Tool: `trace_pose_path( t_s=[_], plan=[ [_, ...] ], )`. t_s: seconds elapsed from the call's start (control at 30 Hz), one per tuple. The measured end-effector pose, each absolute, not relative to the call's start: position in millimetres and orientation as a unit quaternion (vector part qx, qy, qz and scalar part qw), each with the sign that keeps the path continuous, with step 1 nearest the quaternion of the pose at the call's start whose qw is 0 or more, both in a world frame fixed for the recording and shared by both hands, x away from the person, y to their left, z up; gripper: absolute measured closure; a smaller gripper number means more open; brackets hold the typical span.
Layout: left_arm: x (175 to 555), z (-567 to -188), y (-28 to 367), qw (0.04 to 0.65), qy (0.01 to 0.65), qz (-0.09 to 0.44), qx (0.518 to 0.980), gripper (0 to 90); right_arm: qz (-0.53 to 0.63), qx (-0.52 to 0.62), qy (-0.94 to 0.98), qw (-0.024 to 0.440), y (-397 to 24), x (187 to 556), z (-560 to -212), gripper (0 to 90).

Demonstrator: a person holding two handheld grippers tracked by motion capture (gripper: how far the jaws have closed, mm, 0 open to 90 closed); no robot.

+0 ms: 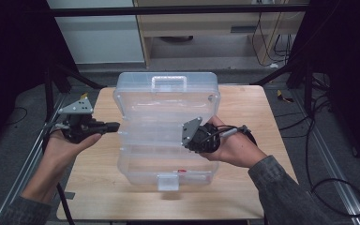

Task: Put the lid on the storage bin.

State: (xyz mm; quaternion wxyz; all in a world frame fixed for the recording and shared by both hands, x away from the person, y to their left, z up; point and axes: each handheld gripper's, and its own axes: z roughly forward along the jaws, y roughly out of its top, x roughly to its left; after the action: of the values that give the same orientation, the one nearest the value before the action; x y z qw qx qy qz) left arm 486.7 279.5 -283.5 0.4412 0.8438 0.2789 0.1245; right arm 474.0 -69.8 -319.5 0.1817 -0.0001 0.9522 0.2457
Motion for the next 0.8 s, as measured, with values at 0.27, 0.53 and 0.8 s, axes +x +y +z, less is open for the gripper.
trace_pose_path(
  t_s=[0.27, 0.53, 0.8],
  plan=[
    [510, -270, 277, 0.426, 0.303, 0.126, 0.843, 89.7, 0.246, 0.001, 0.952, 0.183, -70, 473, -320, 85.1],
    [523, -270, 277, 0.415, 0.321, 0.113, 0.844, 89.7, 0.242, -0.003, 0.953, 0.184, -70, 470, -322, 84.7],
    [524, -269, 281, 0.422, 0.331, 0.118, 0.836, 89.7, 0.243, -0.004, 0.953, 0.183, -70, 468, -324, 84.4]
  ],
)
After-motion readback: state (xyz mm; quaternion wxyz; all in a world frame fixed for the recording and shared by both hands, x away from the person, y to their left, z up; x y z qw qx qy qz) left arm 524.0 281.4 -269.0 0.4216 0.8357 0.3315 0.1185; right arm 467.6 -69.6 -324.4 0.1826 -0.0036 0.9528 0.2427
